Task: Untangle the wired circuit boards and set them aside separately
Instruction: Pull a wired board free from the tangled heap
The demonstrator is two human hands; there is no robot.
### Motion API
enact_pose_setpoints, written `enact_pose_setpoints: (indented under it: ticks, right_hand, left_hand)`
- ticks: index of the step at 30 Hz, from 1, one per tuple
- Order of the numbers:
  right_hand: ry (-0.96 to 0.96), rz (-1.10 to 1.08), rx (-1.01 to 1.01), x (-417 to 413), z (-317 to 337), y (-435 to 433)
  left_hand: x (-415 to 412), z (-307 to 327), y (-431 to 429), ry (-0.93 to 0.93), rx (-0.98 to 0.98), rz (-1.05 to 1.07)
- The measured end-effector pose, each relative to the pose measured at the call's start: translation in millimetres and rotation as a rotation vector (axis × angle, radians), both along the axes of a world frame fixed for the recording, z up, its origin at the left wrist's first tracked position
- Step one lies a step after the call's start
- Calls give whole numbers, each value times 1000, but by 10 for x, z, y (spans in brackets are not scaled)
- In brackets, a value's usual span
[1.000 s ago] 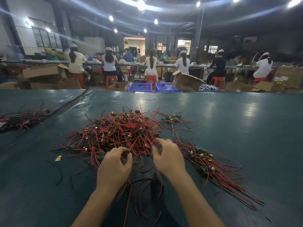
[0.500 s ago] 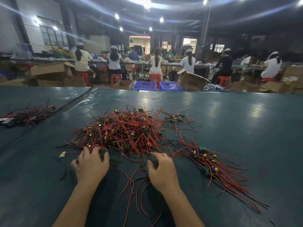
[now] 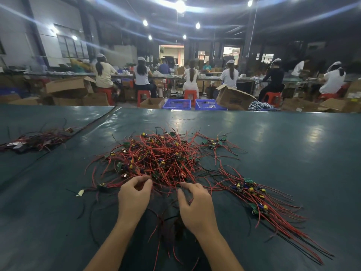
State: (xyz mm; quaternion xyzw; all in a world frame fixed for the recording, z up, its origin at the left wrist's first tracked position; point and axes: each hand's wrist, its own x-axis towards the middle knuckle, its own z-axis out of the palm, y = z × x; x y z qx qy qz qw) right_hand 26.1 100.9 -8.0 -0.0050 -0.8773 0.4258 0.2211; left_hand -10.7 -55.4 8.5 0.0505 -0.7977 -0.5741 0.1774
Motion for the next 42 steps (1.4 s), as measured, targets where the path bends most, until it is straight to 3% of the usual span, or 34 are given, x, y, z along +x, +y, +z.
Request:
enact_pose_setpoints:
  ticks: [6,10,12,19,26,30,37,42]
  right_hand:
    - [-40,163,-350,27,84,-86]
    - [-172,280,-789,23,153,-90]
    - [-220,262,-900,17,170,-72]
    - [-121,189,-945,16,155,-61]
    - [120,139,-801,42,237,-28]
    - [167,168,-789,63,268,-24]
    - [153,191,-781,85,293,-27]
    - [171,239,-842,112,331,-55]
  left_hand:
    - [121,27,265,24,202,-218]
    - [194,31,336,70,94,-342]
    - [204,19,332,102,21,-381]
    - [235,-18,323,145,-78,-445]
    - [179,33,277,23,139,-313]
    - [178,78,255,10,191,-400]
    - [228,155,284,149,177,-412]
    - [251,174,328,218,306,-437]
